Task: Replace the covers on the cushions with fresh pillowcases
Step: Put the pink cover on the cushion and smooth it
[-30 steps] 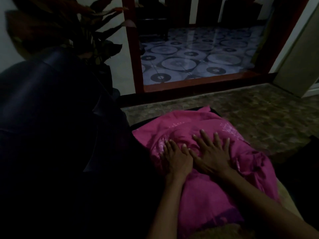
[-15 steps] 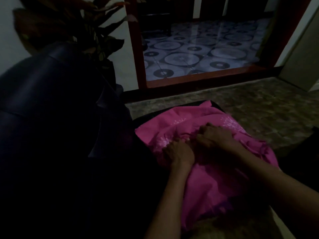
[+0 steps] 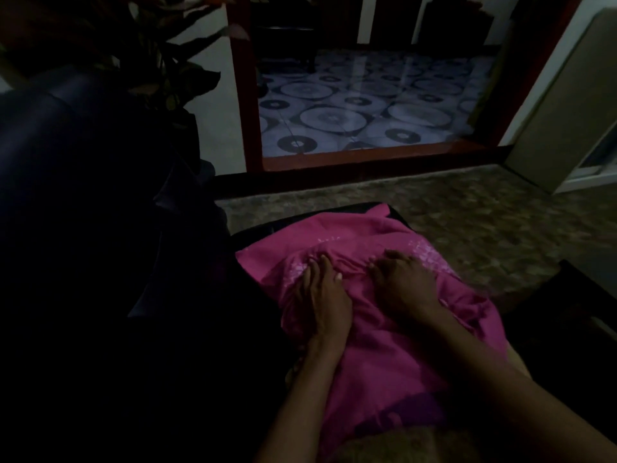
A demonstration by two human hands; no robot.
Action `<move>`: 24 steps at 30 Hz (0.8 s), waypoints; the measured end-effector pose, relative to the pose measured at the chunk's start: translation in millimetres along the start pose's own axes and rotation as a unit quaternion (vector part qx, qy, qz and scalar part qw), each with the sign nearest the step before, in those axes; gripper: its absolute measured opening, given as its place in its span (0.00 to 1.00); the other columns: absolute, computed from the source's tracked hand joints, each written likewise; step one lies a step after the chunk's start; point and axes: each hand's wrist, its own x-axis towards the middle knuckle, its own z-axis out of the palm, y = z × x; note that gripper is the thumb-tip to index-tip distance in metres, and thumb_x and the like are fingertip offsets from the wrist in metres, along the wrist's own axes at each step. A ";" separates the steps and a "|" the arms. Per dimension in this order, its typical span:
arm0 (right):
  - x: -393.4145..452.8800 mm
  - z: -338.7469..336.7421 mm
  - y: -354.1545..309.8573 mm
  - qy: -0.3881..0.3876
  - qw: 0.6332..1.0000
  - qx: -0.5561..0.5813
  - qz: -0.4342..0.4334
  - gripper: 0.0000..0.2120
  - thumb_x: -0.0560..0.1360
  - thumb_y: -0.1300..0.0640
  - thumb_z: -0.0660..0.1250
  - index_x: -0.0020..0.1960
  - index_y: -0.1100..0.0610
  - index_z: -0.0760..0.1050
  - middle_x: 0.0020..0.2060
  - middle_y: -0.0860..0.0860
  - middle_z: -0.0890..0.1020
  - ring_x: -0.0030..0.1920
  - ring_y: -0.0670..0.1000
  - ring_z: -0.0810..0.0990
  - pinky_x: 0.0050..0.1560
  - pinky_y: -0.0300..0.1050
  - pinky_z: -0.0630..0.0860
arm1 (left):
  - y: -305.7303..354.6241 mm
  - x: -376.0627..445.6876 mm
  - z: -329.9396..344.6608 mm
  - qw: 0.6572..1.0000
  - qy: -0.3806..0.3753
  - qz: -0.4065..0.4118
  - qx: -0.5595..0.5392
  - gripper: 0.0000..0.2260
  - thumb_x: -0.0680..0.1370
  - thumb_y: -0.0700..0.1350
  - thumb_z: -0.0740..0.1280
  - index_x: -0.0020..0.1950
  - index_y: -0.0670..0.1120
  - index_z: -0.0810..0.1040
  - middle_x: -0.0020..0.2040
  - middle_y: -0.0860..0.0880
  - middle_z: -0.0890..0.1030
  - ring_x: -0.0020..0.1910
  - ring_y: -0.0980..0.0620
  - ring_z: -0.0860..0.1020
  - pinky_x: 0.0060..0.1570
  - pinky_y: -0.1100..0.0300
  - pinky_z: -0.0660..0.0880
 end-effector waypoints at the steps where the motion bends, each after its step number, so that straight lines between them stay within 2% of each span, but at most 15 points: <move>1: -4.0 -5.6 5.9 0.025 0.999 0.021 -0.002 0.16 0.82 0.46 0.61 0.53 0.53 0.83 0.59 0.55 0.82 0.58 0.60 0.80 0.55 0.53 0.76 | -0.8 0.9 -1.2 1.000 0.011 0.014 -0.010 0.24 0.79 0.50 0.53 0.68 0.40 0.78 0.71 0.36 0.73 0.71 0.37 0.71 0.72 0.44 0.64; 3: -12.7 -15.7 21.5 0.041 0.997 0.070 0.018 0.16 0.79 0.50 0.67 0.38 0.59 0.80 0.43 0.57 0.85 0.45 0.60 0.83 0.43 0.50 0.75 | 1.4 4.2 -6.7 0.998 0.050 0.041 -0.016 0.18 0.76 0.43 0.58 0.57 0.40 0.85 0.64 0.35 0.78 0.65 0.36 0.77 0.67 0.44 0.71; 4: -17.4 -20.5 30.1 0.045 0.995 0.086 0.030 0.15 0.76 0.49 0.68 0.38 0.59 0.81 0.40 0.57 0.85 0.42 0.60 0.83 0.41 0.49 0.75 | 5.2 5.0 -11.7 0.996 0.068 0.055 -0.022 0.18 0.74 0.40 0.57 0.51 0.40 0.86 0.60 0.35 0.82 0.61 0.37 0.80 0.63 0.46 0.75; 6: -28.1 -26.2 46.9 0.056 0.991 0.097 0.069 0.16 0.70 0.40 0.67 0.45 0.51 0.84 0.42 0.53 0.85 0.43 0.57 0.83 0.44 0.50 0.80 | 15.0 2.0 -27.7 0.993 0.074 0.081 -0.033 0.17 0.70 0.37 0.56 0.42 0.41 0.86 0.48 0.41 0.86 0.51 0.41 0.84 0.53 0.53 0.78; 8: -36.8 -25.9 61.7 0.060 0.985 0.109 0.118 0.22 0.65 0.33 0.65 0.50 0.46 0.82 0.49 0.53 0.84 0.47 0.57 0.83 0.49 0.53 0.81 | 36.4 -2.8 -47.6 0.998 0.028 0.056 -0.030 0.14 0.72 0.34 0.60 0.42 0.46 0.83 0.42 0.45 0.85 0.44 0.43 0.83 0.46 0.54 0.76; 9: -38.7 -24.7 66.7 0.064 0.982 0.124 0.130 0.22 0.65 0.34 0.65 0.50 0.46 0.82 0.50 0.55 0.84 0.48 0.57 0.83 0.50 0.53 0.81 | 48.0 -4.9 -52.8 0.999 -0.009 0.026 -0.030 0.12 0.74 0.34 0.61 0.42 0.48 0.81 0.39 0.47 0.85 0.41 0.45 0.82 0.43 0.54 0.76; 11: -42.4 -30.7 66.7 0.065 0.978 0.151 0.130 0.14 0.69 0.42 0.70 0.48 0.50 0.82 0.49 0.58 0.84 0.47 0.59 0.83 0.49 0.53 0.81 | 68.8 -14.6 -58.6 0.991 -0.102 0.015 -0.082 0.11 0.76 0.37 0.59 0.41 0.50 0.78 0.34 0.49 0.83 0.32 0.48 0.82 0.38 0.55 0.78; 13: -45.6 -42.2 66.4 0.056 0.979 0.156 0.118 0.09 0.73 0.49 0.71 0.45 0.55 0.82 0.44 0.60 0.85 0.44 0.60 0.83 0.46 0.51 0.80 | 72.9 -28.2 -62.1 0.984 -0.157 0.059 -0.063 0.09 0.78 0.46 0.61 0.43 0.50 0.81 0.36 0.50 0.84 0.34 0.49 0.83 0.41 0.54 0.80; 15: -51.0 -57.2 71.3 0.037 0.984 0.140 0.106 0.10 0.75 0.51 0.71 0.44 0.58 0.83 0.41 0.61 0.85 0.42 0.60 0.83 0.44 0.51 0.80 | 64.1 -42.9 -74.8 0.976 -0.197 0.089 -0.017 0.10 0.76 0.55 0.70 0.44 0.50 0.84 0.41 0.53 0.85 0.41 0.56 0.82 0.45 0.61 0.76; 16: -54.5 -67.1 75.4 0.030 0.985 0.135 0.103 0.11 0.76 0.51 0.71 0.44 0.59 0.83 0.40 0.61 0.85 0.42 0.60 0.84 0.44 0.51 0.80 | 59.0 -51.1 -83.4 0.965 -0.242 0.096 -0.022 0.10 0.73 0.57 0.75 0.47 0.51 0.85 0.44 0.57 0.84 0.44 0.61 0.81 0.47 0.65 0.74; 18: -61.2 -85.1 85.9 0.029 0.984 0.140 0.101 0.12 0.77 0.52 0.71 0.44 0.61 0.84 0.39 0.63 0.85 0.42 0.61 0.85 0.44 0.53 0.81 | 52.1 -65.7 -94.2 0.937 -0.336 0.091 -0.014 0.20 0.68 0.58 0.79 0.56 0.54 0.84 0.53 0.64 0.80 0.54 0.67 0.77 0.55 0.73 0.69; 19: -66.1 -91.2 88.9 0.032 0.986 0.137 0.094 0.11 0.77 0.53 0.71 0.44 0.62 0.84 0.40 0.63 0.85 0.42 0.61 0.85 0.44 0.53 0.81 | 50.9 -71.9 -95.0 0.934 -0.346 0.092 -0.003 0.23 0.66 0.58 0.80 0.59 0.54 0.84 0.55 0.65 0.78 0.57 0.66 0.76 0.58 0.73 0.68; 20: -72.3 -94.6 89.2 0.034 0.987 0.128 0.087 0.10 0.76 0.55 0.71 0.44 0.61 0.84 0.40 0.63 0.85 0.42 0.61 0.85 0.44 0.53 0.81 | 52.0 -77.0 -92.6 0.940 -0.325 0.102 -0.010 0.21 0.66 0.56 0.81 0.56 0.53 0.84 0.55 0.63 0.79 0.57 0.65 0.77 0.59 0.71 0.70; 22: -86.2 -92.6 89.8 0.042 0.987 0.133 0.083 0.05 0.74 0.57 0.72 0.44 0.59 0.85 0.41 0.60 0.86 0.42 0.59 0.85 0.45 0.52 0.81 | 62.8 -86.0 -84.1 0.956 -0.256 0.146 -0.013 0.09 0.69 0.52 0.79 0.45 0.50 0.86 0.47 0.56 0.84 0.48 0.60 0.81 0.52 0.63 0.76; 24: -94.8 -86.1 91.8 0.052 0.983 0.147 0.097 0.05 0.71 0.56 0.72 0.41 0.58 0.84 0.38 0.58 0.86 0.41 0.58 0.85 0.43 0.52 0.82 | 81.4 -93.5 -80.8 0.960 -0.210 0.182 0.010 0.07 0.73 0.50 0.76 0.38 0.49 0.83 0.40 0.52 0.85 0.40 0.56 0.81 0.43 0.59 0.76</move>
